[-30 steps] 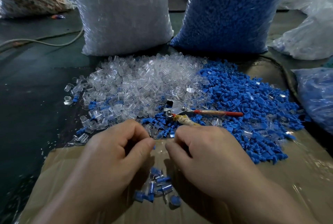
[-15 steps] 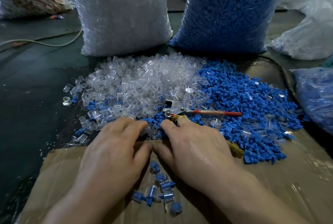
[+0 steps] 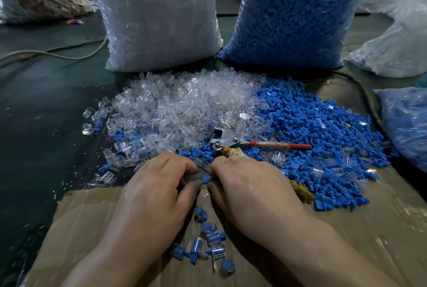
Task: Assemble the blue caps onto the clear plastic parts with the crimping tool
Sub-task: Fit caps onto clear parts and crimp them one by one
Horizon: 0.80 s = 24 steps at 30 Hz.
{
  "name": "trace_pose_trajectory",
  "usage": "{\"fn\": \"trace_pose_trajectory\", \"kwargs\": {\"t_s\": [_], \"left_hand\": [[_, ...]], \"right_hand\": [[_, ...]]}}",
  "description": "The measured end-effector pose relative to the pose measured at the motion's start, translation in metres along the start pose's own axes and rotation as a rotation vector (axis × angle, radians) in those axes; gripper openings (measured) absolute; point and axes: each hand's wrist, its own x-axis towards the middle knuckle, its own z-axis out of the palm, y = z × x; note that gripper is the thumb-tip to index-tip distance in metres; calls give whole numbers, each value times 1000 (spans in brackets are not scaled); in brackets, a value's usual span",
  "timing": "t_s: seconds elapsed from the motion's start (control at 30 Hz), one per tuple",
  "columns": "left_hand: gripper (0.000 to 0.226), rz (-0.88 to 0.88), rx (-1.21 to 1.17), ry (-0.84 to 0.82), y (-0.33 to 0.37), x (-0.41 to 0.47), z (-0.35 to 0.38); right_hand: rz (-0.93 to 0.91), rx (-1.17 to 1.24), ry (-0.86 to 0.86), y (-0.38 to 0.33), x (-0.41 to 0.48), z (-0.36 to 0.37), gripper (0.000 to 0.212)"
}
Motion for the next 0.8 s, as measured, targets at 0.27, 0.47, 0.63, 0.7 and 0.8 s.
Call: {"fn": "trace_pose_trajectory", "kwargs": {"t_s": [0.27,0.47,0.63,0.7,0.8], "left_hand": [[10,-15,-122,94,-1,-1,3],[5,-20,-129,145,-4,0,2],[4,-79,-214,231,-2,-2,1],[3,-88,-261,214,-1,-4,2],[1,-104,-295,191,-1,-5,4]], "right_hand": [[75,156,49,1,-1,-4,8],[100,287,83,5,-3,-4,14],[196,630,153,11,-5,-2,6],[237,821,135,10,-4,-4,9],[268,1111,58,9,-4,-7,9]]}}
